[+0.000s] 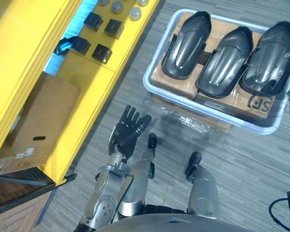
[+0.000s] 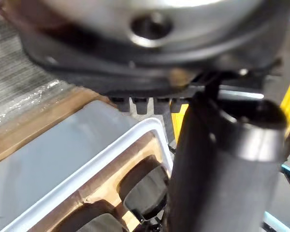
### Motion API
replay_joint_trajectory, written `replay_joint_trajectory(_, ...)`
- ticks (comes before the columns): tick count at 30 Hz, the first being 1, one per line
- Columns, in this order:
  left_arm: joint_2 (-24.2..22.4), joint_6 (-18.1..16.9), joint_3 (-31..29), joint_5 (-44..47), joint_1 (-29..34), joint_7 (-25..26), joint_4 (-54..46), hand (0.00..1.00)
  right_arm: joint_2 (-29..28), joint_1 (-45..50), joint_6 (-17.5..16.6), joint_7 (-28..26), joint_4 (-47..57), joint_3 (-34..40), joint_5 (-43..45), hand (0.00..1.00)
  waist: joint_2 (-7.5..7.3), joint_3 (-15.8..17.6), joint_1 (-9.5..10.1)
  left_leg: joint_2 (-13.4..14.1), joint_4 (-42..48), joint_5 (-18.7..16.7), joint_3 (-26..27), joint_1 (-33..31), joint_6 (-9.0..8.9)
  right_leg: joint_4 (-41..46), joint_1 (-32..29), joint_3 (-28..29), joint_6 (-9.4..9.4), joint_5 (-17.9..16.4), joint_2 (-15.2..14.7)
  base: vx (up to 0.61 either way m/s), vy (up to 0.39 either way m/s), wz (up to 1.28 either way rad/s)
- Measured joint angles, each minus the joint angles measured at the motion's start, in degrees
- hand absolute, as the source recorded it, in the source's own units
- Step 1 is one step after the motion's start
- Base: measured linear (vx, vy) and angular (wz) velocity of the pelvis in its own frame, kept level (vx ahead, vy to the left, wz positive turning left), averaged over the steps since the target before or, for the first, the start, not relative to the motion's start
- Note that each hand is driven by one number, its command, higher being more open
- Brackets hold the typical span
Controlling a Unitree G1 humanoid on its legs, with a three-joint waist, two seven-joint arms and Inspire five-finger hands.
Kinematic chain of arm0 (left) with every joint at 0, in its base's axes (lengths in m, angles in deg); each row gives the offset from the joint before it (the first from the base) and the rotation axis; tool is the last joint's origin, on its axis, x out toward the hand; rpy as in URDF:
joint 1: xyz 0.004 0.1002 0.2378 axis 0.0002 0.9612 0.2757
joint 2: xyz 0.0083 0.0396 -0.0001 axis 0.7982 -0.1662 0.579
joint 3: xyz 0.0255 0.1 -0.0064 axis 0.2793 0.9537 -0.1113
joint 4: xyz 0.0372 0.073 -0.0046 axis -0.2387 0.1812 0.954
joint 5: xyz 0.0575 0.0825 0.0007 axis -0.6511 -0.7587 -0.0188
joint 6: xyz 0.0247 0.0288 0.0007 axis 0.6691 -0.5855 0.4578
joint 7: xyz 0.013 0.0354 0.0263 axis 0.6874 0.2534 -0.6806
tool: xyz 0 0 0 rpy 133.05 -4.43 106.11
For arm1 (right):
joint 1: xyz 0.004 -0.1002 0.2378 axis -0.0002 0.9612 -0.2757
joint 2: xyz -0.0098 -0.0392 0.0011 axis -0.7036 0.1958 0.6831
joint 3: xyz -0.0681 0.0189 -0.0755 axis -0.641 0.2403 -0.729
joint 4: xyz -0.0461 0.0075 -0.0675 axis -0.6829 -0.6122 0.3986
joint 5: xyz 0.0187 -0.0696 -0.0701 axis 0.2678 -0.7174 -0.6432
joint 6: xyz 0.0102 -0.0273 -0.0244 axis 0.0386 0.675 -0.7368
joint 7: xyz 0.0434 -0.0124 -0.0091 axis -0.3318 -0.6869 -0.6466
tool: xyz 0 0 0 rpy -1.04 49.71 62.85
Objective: Walk over and take three plastic housings, then place them on the shelf
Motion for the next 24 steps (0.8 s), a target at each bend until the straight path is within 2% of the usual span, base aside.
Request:
replay_joint_trajectory(4, 0.6, 0.2, -1.0, 0.0, 0.2, -1.4, -2.1, 1.0, -2.5, 5.2, -0.4, 2.3, 9.3, 2.8, 0.0, 0.0, -0.86, 0.3, -0.41, 0.6, -0.4, 0.0, 0.2, 0.6, -0.02, -2.0, 1.4, 0.0, -0.08, 1.1, 1.0, 0.03, -0.018, -0.02)
replay_joint_trajectory(9, 0.9, 0.1, -1.5, -0.3, -1.1, -3.6, -5.2, 1.0, -7.1, 10.3, -1.2, 3.6, 14.8, 4.4, -2.3, 0.0, -2.48, 0.0, -1.18, 0.8, -0.9, -0.7, 1.0, 2.6, 0.0, -4.2, 3.7, 0.5, 0.32, 2.0, 1.7, 0.03, -0.023, -0.07)
replay_joint_trajectory(10, 0.9, 0.1, -1.5, -0.5, -1.5, -3.6, -5.2, 1.0, -7.5, 10.6, -1.3, 3.6, 15.1, 4.4, -2.3, 1.0, -2.75, 0.0, -1.27, 0.8, -0.9, -0.7, 1.2, 2.7, 0.02, -4.4, 3.7, 0.8, 0.36, 2.1, 1.7, 0.01, -0.011, -0.16)
replay_joint_trajectory(15, 1.2, 0.0, -1.1, -3.4, -5.9, -1.2, -5.2, 1.0, -11.6, 11.4, -1.1, 3.5, 15.3, 6.3, 0.9, 1.0, -3.59, 0.0, -1.47, 0.8, -1.4, -1.1, 3.1, 3.6, 0.51, -6.7, 4.4, 2.5, 0.73, 3.9, 2.0, 0.01, -0.001, -0.19)
replay_joint_trajectory(18, 1.6, 0.1, -0.8, -4.9, -8.2, 0.6, -5.1, 1.0, -15.6, 10.8, -1.1, 3.5, 14.4, 7.7, 7.4, 1.0, -3.91, 0.0, -1.21, 1.1, -1.4, -1.1, 4.2, 3.5, 0.6, -8.7, 4.5, 3.6, 0.74, 5.3, 2.6, 0.01, -0.01, -0.18)
replay_joint_trajectory(22, 1.6, 0.2, 0.3, -5.3, -11.5, 0.6, -2.0, 1.0, -18.5, 6.7, -1.3, 4.9, 5.7, 7.9, 17.0, 1.0, -3.87, -0.1, -0.75, 1.1, -1.4, -1.2, 4.2, 2.9, 0.6, -9.5, 4.3, 3.5, 0.75, 5.8, 2.7, 0.01, -0.019, -0.02)
replay_joint_trajectory(24, 1.6, 0.4, 0.9, -5.3, -11.9, 0.6, -0.6, 1.0, -18.5, 4.6, -3.4, 6.1, 3.7, 8.4, 21.8, 1.0, -3.78, -0.1, -0.75, 1.0, -1.2, -1.1, 3.7, 1.5, 0.6, -9.5, 3.2, 3.4, 0.8, 5.9, 2.7, 0.01, -0.024, 0.09)
